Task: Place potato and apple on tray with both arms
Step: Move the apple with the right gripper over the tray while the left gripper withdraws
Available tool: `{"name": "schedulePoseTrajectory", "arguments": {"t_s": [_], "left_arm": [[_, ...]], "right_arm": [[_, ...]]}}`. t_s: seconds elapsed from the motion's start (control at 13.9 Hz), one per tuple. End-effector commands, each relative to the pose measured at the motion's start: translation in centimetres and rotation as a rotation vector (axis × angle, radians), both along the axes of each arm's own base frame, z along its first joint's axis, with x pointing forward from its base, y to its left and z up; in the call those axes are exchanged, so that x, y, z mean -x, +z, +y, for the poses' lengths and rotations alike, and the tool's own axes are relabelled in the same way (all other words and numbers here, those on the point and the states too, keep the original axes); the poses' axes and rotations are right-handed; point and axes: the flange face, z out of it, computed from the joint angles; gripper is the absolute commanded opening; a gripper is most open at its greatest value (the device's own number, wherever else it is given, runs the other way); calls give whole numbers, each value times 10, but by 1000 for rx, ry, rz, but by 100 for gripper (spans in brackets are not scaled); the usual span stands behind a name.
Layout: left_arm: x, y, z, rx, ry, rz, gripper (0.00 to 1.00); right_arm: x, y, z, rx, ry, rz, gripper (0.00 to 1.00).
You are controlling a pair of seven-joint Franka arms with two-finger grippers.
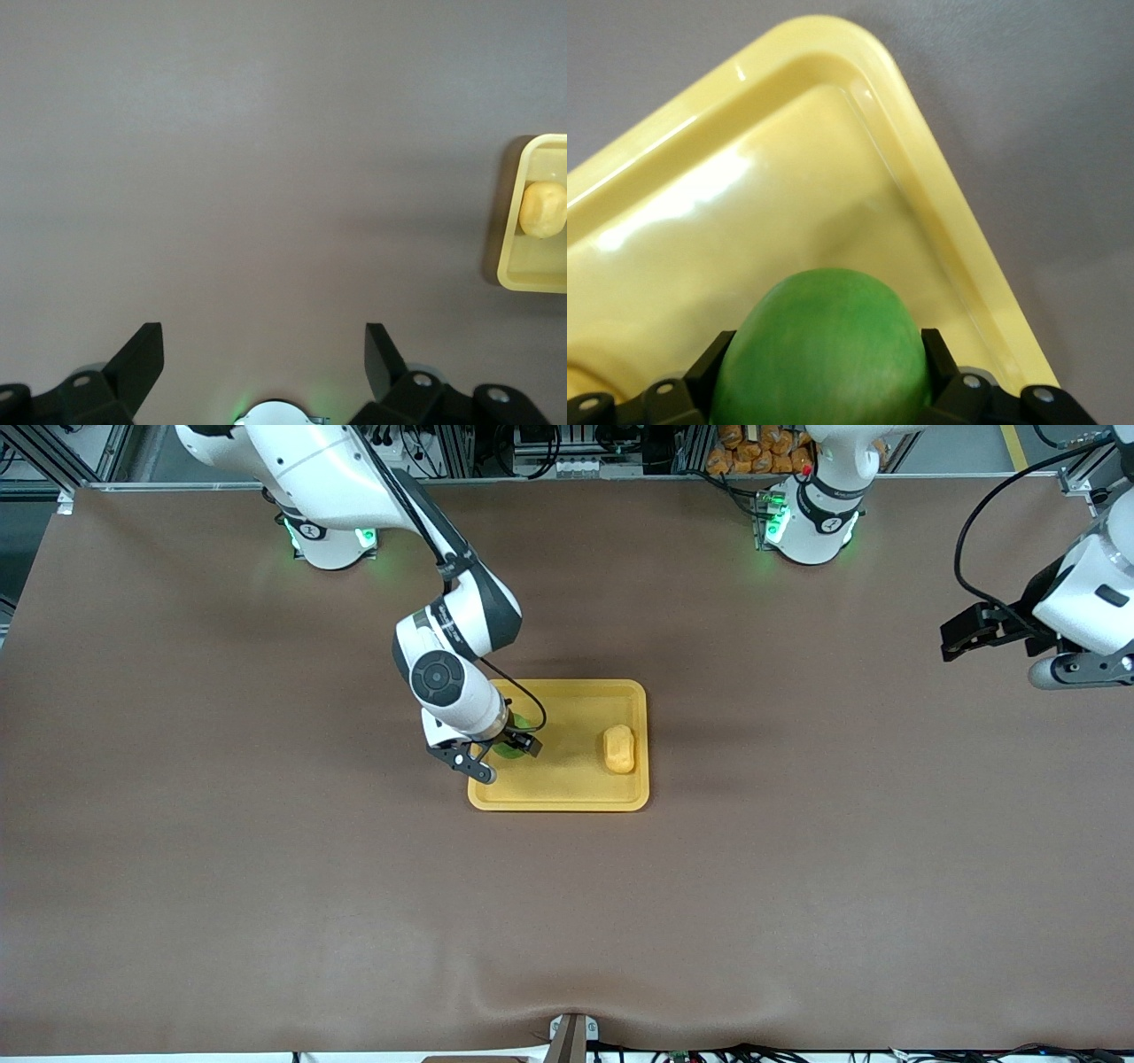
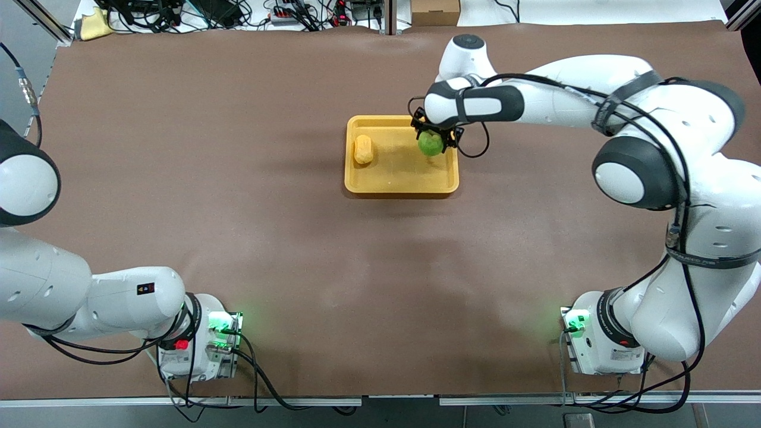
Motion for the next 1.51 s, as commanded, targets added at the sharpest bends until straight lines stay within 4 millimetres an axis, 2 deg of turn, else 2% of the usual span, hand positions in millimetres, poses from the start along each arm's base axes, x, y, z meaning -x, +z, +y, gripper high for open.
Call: {"name": "schedulePoseTrajectory", "arguments": {"t_s": [0.0, 0.07, 0.22, 0.29, 0.36, 0.43, 0.65, 0.79, 0.86, 1.0, 1.22, 1.43], "left_arm": [[8, 11, 13, 16, -34, 0, 100], [15, 19, 11, 11, -38, -14, 100], [20, 19, -1, 7, -56, -13, 100], [26, 22, 1, 5, -59, -15, 100], [34, 21, -7, 5, -76, -10, 100], [38, 22, -7, 6, -78, -11, 100], [51, 27, -5, 28, -73, -16, 100], [57, 28, -7, 32, -69, -18, 100], [61, 28, -12, 31, -69, -18, 100], [64, 33, -7, 39, -63, -27, 100], [65, 35, -5, 54, -61, -30, 100], [65, 36, -8, 89, -61, -28, 100]], "right_arm": [[7, -19, 15, -4, -15, -13, 0], [9, -22, 19, -3, -38, -20, 0], [11, -24, 22, 0, -42, -16, 0], [14, -26, 25, 1, -37, -15, 7], [15, -30, 25, 6, -38, -10, 50], [13, -30, 23, 6, -41, -10, 99], [5, -19, 23, -3, -33, -16, 100], [-6, -2, 21, -2, -35, 3, 100], [-17, 11, 19, -1, -40, 26, 100], [-39, 52, 18, 0, -35, 75, 100], [-73, 93, -8, -9, -58, 104, 100], [-94, 130, -37, -17, -87, 134, 100]]}}
